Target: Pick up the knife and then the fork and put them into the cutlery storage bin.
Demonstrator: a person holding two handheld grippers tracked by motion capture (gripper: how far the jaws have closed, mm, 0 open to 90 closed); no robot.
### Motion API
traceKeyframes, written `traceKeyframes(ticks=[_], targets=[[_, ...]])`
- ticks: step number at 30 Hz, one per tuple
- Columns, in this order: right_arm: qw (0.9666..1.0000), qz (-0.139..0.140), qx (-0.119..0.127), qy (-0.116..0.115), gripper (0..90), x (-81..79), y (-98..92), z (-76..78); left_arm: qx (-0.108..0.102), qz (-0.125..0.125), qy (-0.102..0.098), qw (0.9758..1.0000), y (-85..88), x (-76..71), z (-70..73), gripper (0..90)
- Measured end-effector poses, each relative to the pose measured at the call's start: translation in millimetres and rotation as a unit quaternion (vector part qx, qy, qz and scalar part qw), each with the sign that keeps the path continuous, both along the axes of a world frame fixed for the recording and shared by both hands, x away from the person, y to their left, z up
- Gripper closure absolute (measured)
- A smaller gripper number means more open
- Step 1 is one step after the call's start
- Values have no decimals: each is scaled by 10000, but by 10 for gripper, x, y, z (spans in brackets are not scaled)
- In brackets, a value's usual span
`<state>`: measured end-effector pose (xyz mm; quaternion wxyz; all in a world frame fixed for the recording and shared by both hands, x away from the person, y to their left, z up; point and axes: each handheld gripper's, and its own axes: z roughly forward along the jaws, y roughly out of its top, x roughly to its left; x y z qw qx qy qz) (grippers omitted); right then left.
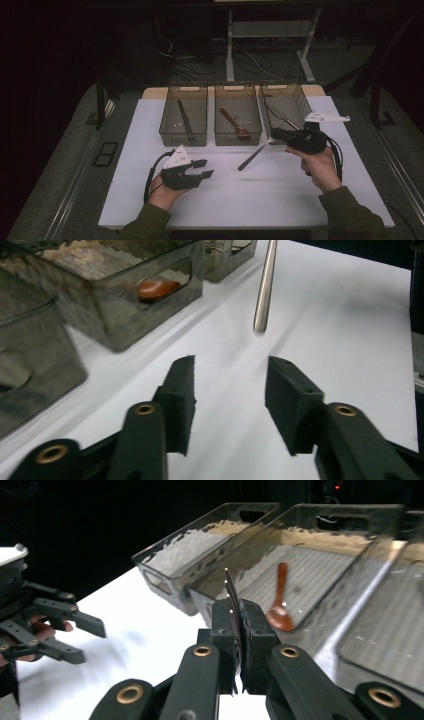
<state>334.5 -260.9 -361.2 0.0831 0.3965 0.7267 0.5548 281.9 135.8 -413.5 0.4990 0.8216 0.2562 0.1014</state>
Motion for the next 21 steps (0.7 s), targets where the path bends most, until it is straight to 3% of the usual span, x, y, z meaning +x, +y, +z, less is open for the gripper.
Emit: traceKeyframes(ticks=[8, 13, 15, 21], targets=[[9998, -217, -9, 28, 853, 51, -220, 57, -53, 59, -21, 10000, 219, -101, -116, 370], [9996, -260, -65, 5, 854, 70, -290, 78, -24, 209, -102, 9997, 310, -156, -169, 215], [9995, -300, -104, 13, 853, 78, -322, 104, -34, 305, -101, 9995, 335, -155, -170, 138], [9990, -393, -177, -68, 853, 143, -442, 227, -29, 409, -30, 9992, 324, -126, -187, 31]])
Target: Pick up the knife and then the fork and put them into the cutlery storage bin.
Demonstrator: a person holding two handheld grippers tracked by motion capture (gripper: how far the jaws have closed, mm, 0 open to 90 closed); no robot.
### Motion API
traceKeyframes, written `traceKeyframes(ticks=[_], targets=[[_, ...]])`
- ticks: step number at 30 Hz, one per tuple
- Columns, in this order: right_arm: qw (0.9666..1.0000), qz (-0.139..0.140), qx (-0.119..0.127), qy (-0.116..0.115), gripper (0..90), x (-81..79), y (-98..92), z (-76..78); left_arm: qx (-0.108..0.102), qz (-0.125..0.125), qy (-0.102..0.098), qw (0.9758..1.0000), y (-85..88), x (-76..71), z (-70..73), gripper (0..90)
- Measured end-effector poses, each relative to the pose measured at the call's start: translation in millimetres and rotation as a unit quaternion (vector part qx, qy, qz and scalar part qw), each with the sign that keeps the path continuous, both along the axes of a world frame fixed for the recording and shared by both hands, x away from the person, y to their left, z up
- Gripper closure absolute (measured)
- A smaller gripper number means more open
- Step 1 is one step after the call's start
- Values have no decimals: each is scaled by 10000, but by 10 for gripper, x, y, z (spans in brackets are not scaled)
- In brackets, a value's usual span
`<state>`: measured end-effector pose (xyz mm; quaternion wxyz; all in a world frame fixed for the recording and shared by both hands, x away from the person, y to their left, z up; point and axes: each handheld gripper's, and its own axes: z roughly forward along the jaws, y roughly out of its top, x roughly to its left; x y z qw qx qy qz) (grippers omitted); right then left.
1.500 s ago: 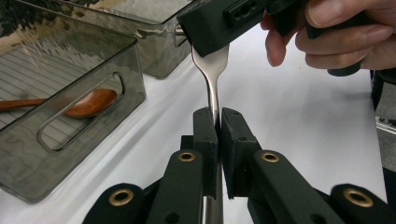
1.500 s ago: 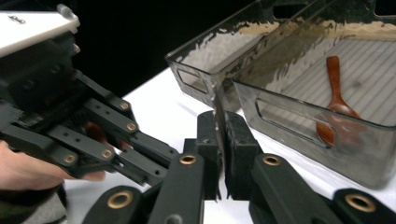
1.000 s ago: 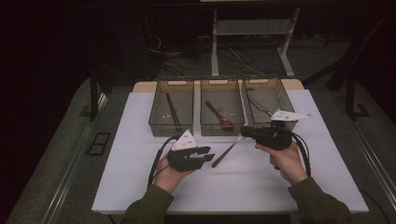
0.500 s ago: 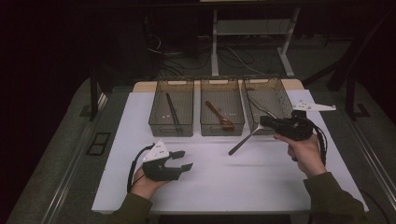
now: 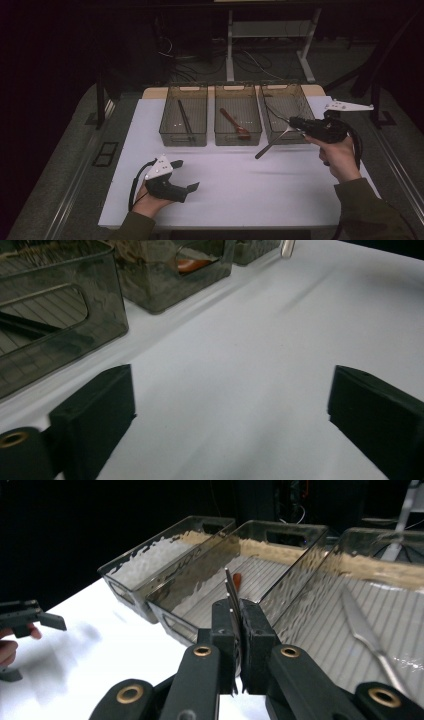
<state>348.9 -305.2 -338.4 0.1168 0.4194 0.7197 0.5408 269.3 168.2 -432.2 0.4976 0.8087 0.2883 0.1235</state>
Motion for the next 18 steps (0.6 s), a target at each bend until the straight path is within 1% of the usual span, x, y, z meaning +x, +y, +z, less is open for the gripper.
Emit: traceKeyframes(ticks=[1, 3, 5, 6, 8, 9, 11, 16, 18], targets=[[10000, -38, -5, -7, 854, 12, -21, 30, 44, -9, 33, 10000, -4, 7, -4, 6], [9999, -90, -6, -53, 854, 39, -72, 86, 58, 86, 44, 9999, -16, 16, -13, 0], [9999, -138, 27, -91, 853, 67, -133, 139, 41, 57, 60, 10000, -19, 22, -13, 0], [9998, -196, 40, -84, 854, 82, -160, 164, 47, 74, 74, 9999, -21, 23, -14, 0], [9995, -278, 8, -140, 854, 116, -224, 211, 71, 49, 94, 9999, -19, 25, -16, 0], [9994, -321, 26, -124, 853, 130, -255, 240, 86, 39, 107, 9999, -20, 23, -16, 0], [9992, -374, 21, -136, 853, 165, -309, 289, 85, 27, 86, 9999, -29, 20, -17, 0], [9983, -520, -105, -226, 853, 249, -411, 425, 74, -16, 87, 9999, -32, 16, -19, 0], [9975, -620, -188, -273, 854, 287, -451, 478, 68, -20, 108, 9999, -32, 15, -22, 0]])
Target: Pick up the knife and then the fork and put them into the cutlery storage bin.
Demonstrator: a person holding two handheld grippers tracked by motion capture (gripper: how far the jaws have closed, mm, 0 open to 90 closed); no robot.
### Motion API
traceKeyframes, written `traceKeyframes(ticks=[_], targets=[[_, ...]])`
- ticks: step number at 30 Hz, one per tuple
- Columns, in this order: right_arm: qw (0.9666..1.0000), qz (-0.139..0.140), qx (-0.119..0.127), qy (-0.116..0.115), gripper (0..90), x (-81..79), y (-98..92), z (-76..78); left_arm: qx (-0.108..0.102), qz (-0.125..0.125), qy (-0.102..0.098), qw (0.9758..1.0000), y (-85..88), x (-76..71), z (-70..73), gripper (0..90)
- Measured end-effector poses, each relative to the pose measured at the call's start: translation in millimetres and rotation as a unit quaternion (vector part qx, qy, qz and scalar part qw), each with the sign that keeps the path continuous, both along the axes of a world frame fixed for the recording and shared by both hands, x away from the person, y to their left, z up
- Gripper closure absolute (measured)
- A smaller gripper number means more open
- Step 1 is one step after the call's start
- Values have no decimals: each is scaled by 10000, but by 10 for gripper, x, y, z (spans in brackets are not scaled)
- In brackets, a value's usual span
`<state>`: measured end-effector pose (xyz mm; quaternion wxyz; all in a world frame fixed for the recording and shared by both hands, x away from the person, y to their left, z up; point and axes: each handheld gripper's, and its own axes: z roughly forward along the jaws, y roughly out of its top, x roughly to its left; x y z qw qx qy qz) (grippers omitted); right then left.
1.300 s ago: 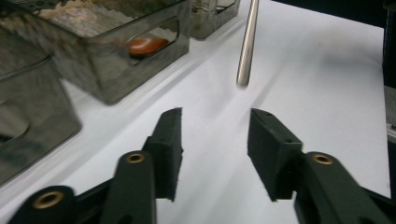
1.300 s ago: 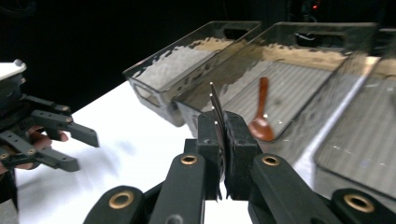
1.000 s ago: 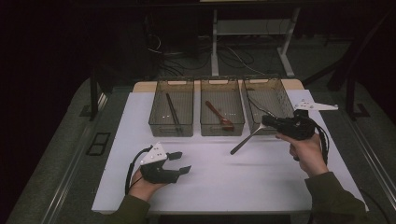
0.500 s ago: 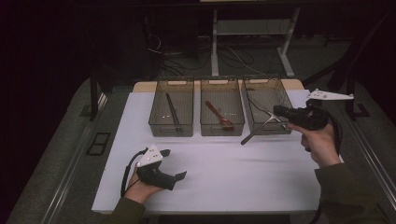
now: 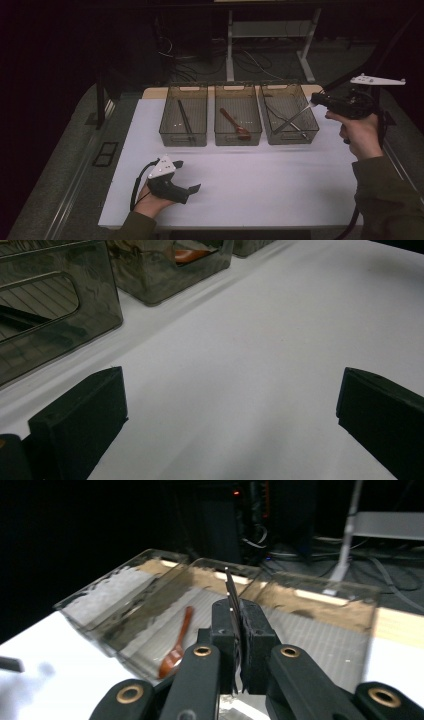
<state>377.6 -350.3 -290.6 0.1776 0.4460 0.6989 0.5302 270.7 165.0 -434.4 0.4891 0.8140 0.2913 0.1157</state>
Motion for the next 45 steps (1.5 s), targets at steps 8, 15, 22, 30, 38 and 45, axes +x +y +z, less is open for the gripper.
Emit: traceKeyframes(ticks=[8, 15, 22, 30, 38, 45], targets=[[9989, -404, -215, -67, 854, 181, -164, 120, -16, -41, -16, 10000, -1, -5, 6, 0], [9975, -547, -417, 161, 854, 399, -158, 5, -21, -77, -7, 10000, -18, -10, 4, 0], [9956, -540, -597, 481, 854, 605, -58, -187, -12, -103, 4, 9999, -21, -14, 6, 0], [9920, -367, -894, 816, 854, 726, 118, -357, 6, -132, -5, 9999, -23, -17, 8, 0], [9878, -166, -1053, 1135, 854, 774, 241, -468, -2, -156, 2, 9999, -37, -19, 4, 0], [9870, -89, -974, 1278, 850, 822, 240, -535, 19, -152, 18, 9999, -48, -13, -3, 0]])
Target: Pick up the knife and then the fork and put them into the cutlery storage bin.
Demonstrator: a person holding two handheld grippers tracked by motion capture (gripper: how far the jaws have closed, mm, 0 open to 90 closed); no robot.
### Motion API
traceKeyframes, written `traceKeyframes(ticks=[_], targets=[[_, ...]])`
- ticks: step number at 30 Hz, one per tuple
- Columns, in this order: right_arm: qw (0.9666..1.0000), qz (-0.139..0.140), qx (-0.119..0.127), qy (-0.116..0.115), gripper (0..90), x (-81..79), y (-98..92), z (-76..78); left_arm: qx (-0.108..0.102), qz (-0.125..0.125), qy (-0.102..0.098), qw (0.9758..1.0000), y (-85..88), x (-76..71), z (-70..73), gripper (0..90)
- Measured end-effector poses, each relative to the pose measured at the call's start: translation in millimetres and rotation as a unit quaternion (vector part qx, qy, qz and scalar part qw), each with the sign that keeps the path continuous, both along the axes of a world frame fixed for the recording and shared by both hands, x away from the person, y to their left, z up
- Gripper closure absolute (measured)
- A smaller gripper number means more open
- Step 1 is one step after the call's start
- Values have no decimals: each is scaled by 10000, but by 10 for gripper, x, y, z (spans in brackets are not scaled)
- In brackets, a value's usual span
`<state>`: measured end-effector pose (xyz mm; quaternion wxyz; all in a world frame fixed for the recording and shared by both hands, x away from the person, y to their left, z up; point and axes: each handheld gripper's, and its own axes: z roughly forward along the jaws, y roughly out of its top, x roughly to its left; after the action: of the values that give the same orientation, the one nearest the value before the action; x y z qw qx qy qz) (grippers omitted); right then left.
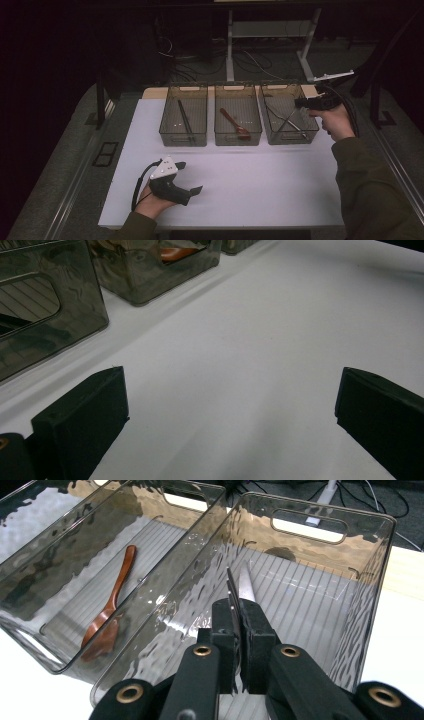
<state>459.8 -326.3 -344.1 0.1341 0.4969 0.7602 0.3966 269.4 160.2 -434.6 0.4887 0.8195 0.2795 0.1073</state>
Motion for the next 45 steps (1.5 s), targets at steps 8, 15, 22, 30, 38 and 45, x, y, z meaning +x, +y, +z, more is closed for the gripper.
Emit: traceKeyframes(ticks=[8, 15, 22, 30, 38, 45], targets=[[9991, -322, -238, -101, 819, 112, 8, -128, 25, -25, 6, 10000, -7, 8, -2, 0], [9985, -420, -341, 26, 808, 244, 18, -294, 35, -61, 19, 10000, -31, 13, -11, 0], [9969, -531, -576, 88, 720, 315, 16, -397, 50, -80, 44, 9999, -47, 18, -20, 0], [9938, -755, -793, -179, 480, 302, -15, -373, 61, -81, 41, 9999, -49, 18, -22, 0], [9953, -703, -604, -275, 410, 269, -68, -330, 64, -90, 40, 9999, -54, 18, -23, 0], [9970, -523, -454, -350, 360, 178, -61, -293, 115, -101, 11, 9999, -53, 47, -20, 0]])
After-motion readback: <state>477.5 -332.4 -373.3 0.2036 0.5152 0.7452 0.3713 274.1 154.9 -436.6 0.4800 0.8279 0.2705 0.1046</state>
